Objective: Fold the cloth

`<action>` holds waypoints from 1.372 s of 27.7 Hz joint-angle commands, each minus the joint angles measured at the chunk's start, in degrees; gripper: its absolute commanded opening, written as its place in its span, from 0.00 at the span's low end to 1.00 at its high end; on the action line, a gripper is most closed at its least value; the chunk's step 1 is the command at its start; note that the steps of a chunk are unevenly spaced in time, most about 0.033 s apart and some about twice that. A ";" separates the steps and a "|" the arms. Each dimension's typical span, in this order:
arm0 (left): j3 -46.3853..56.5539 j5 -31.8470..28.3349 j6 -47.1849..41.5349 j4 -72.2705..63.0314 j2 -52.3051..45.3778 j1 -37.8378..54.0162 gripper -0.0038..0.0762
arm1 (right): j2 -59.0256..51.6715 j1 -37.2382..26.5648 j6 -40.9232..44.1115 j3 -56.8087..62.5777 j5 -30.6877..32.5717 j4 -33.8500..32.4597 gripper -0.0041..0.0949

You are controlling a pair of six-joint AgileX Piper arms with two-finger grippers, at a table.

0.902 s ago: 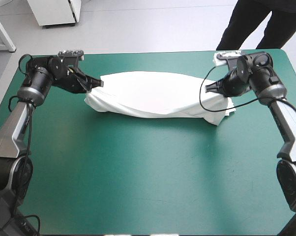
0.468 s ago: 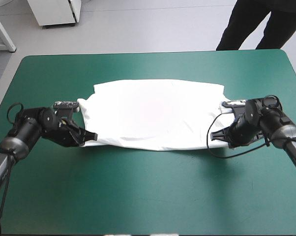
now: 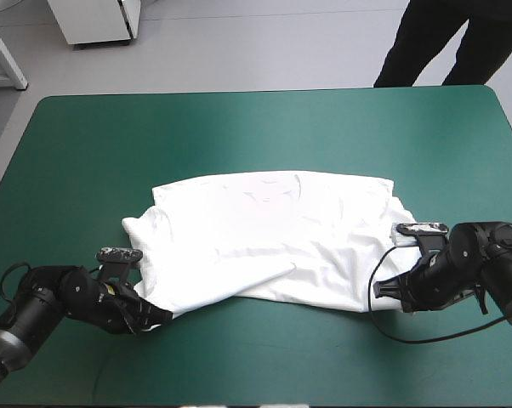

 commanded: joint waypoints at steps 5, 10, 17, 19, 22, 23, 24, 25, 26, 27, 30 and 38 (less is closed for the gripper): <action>0.97 0.04 -2.64 -1.43 -2.99 -1.60 0.02 | -3.31 -0.08 -0.81 0.69 2.56 1.41 0.03; -0.01 0.97 -2.64 -0.88 -2.99 -1.60 0.06 | -3.31 -0.08 -1.29 0.69 3.55 1.41 0.18; -7.50 8.78 -2.64 3.11 -2.99 -1.60 0.44 | -3.72 -0.08 -1.29 -2.00 5.40 0.71 0.59; -10.90 11.21 -2.68 5.08 -2.99 -1.60 0.54 | -4.24 -0.08 -0.48 -4.51 5.26 -0.17 0.58; -16.94 14.00 -2.97 7.21 -2.99 -1.60 0.59 | -4.99 -0.08 0.37 -9.79 5.68 -2.43 0.55; -18.94 14.99 -3.06 7.47 -2.99 -1.60 0.59 | -5.16 -0.08 0.87 -11.73 5.68 -3.18 0.53; -20.84 15.79 -2.74 7.61 -2.99 -1.60 0.59 | -5.29 -0.08 1.16 -13.65 5.68 -3.84 0.52; -22.19 16.25 -3.13 8.10 -2.99 -1.60 0.59 | -5.39 -0.08 1.15 -15.15 5.68 -3.97 0.52; -23.62 16.58 -4.38 8.94 -2.99 -1.60 0.59 | -5.39 -0.08 1.15 -16.87 5.68 -3.97 0.51; -24.78 16.98 -6.22 9.90 -2.99 -1.60 0.59 | -5.39 -0.08 1.15 -18.39 5.68 -3.86 0.51; -25.74 17.20 -10.62 14.56 -2.87 -1.50 0.59 | -5.39 -0.08 1.42 -22.16 5.68 -3.75 0.51; -26.15 7.60 -16.02 20.60 7.41 -1.50 0.57 | -5.39 -0.08 1.42 -22.86 5.68 -3.75 0.49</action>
